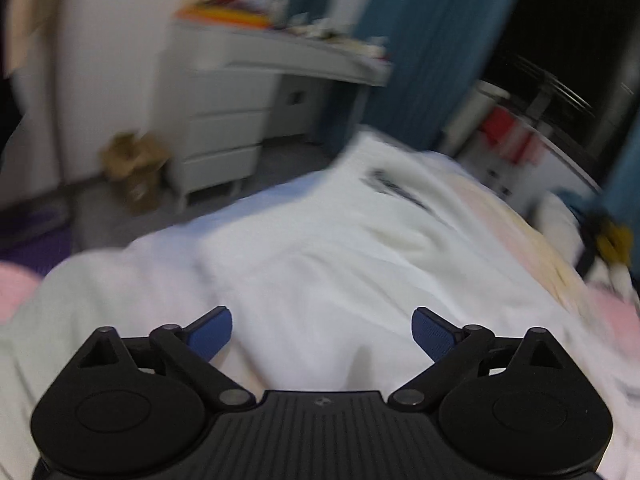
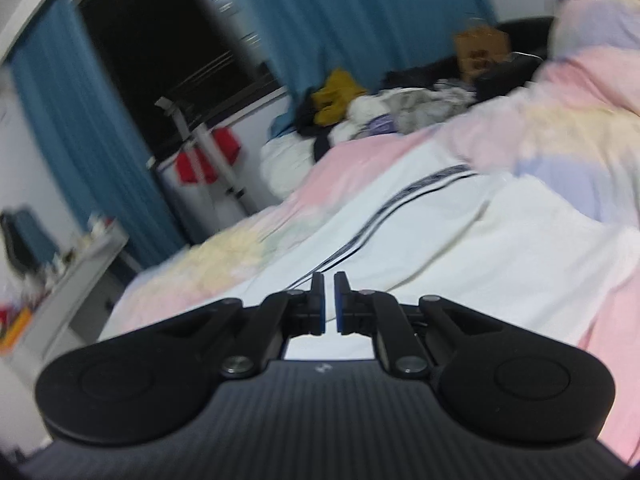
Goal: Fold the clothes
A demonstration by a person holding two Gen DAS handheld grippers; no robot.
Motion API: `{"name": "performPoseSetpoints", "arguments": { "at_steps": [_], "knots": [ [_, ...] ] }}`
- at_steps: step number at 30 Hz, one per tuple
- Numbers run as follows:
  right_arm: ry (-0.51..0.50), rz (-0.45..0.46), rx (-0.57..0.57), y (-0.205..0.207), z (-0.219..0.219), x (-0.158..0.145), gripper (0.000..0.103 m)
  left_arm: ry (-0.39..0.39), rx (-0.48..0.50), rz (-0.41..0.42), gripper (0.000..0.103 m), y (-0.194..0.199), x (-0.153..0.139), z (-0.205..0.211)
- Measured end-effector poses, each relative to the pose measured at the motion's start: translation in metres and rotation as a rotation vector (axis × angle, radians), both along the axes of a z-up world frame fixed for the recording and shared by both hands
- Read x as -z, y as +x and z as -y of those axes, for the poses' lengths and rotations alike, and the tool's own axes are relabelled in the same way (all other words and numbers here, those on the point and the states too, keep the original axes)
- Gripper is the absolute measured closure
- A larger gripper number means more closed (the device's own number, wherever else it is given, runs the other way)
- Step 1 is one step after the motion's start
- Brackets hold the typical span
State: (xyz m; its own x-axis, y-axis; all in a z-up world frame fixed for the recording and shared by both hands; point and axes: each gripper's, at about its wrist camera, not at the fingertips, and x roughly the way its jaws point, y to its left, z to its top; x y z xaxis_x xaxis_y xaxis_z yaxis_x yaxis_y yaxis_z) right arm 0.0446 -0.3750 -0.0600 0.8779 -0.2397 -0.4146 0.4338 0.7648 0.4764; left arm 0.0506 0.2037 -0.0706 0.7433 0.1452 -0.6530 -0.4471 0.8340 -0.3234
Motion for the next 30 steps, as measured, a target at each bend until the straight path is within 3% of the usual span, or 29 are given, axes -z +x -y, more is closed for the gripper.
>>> {"name": "performPoseSetpoints", "arguments": {
  "at_steps": [4,7,10,12,16,19,21,23,25,30],
  "knots": [
    [0.11,0.017,0.144,-0.006,0.035,0.011,0.095,-0.163,-0.108,-0.034,0.014,0.005,0.021,-0.033],
    [0.218,0.015,0.292,-0.019,0.072,0.029,0.095,-0.28,-0.09,-0.017,0.024,0.012,0.035,-0.043],
    [0.324,0.002,0.453,-0.034,0.11,0.05,0.095,-0.391,-0.063,0.021,0.027,0.013,0.047,-0.049],
    [0.452,0.003,0.55,-0.046,0.131,0.073,0.094,-0.428,-0.059,0.038,0.028,0.015,0.052,-0.054],
    [0.645,0.142,0.682,-0.079,0.143,0.103,0.094,-0.43,-0.053,0.079,0.029,0.014,0.057,-0.055],
    [0.625,0.123,0.72,-0.082,0.143,0.103,0.092,-0.411,-0.054,0.091,0.029,0.018,0.058,-0.049],
    [0.624,0.091,0.73,-0.078,0.144,0.105,0.084,-0.416,-0.062,0.105,0.03,0.019,0.059,-0.044],
    [0.639,0.035,0.713,-0.072,0.147,0.11,0.061,-0.428,-0.069,0.11,0.03,0.019,0.059,-0.043],
    [0.645,-0.035,0.703,-0.065,0.15,0.117,0.047,-0.437,-0.074,0.109,0.03,0.02,0.06,-0.043],
    [0.676,-0.055,0.748,-0.06,0.16,0.137,0.045,-0.408,-0.079,0.103,0.03,0.024,0.061,-0.036]
  ]
}}
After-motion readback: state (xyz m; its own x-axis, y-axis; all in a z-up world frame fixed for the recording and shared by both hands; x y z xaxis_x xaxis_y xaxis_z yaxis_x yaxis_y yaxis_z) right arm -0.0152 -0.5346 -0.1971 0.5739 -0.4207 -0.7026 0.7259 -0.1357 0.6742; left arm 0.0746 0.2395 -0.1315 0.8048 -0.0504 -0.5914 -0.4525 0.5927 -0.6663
